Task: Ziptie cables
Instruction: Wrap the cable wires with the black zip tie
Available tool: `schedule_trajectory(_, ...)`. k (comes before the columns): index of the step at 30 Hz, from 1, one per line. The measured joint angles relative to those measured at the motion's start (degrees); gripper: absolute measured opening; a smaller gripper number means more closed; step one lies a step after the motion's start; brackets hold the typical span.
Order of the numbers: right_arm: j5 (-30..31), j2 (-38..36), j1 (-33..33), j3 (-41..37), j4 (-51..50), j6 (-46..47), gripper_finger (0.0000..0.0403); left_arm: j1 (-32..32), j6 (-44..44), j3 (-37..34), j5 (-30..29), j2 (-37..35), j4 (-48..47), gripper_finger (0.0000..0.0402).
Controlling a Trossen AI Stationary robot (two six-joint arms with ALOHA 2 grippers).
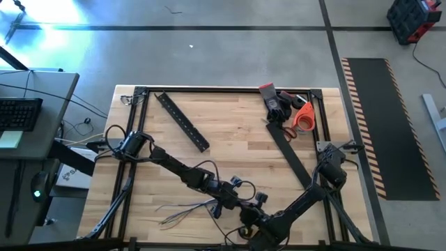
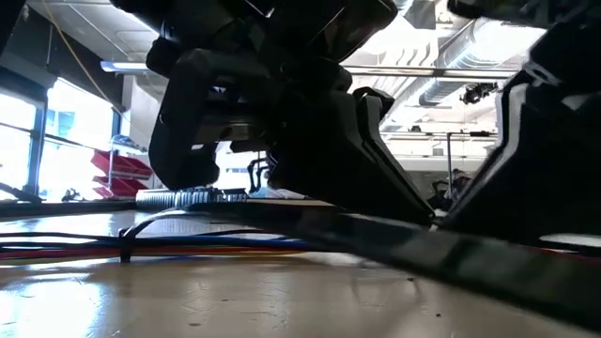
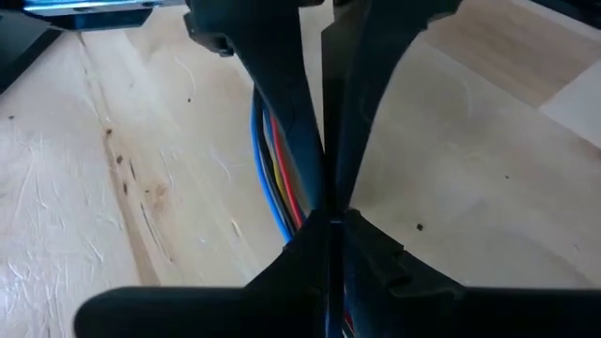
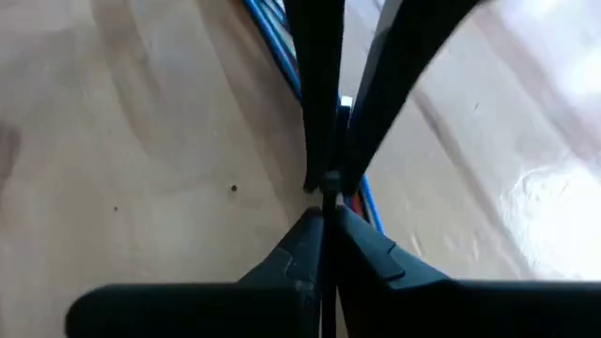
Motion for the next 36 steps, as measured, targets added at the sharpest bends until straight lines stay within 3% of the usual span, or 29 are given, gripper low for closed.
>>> schedule_trajectory(7, -4.43, 0.0, 3.88, 1.71, -3.89, 7.82, 0.0002, -0.19, 0.02, 0.06, 0.22, 0.0, -0.29, 0.0001)
schedule_trajectory(14, -7.58, 0.0, 9.41, 7.79, -18.7, 20.68, 0.0001, -0.11, 0.02, 0.3, 0.05, -0.02, -0.44, 0.0)
schedule_trajectory(19, -16.34, 0.02, 12.81, 10.27, -25.92, 26.65, 0.0002, 0.03, 0.04, -0.12, -0.65, 0.17, -3.53, 0.0002)
schedule_trajectory(25, -15.06, 0.02, 13.35, 10.62, -27.12, 29.51, 0.0002, 0.0, 0.06, -0.04, -2.19, 0.02, -4.43, 0.0002)
schedule_trajectory(36, -13.58, 0.07, 9.94, 9.75, -24.15, 26.47, 0.0, -0.4, -0.92, 0.0, -3.07, -0.23, -0.14, 0.0)
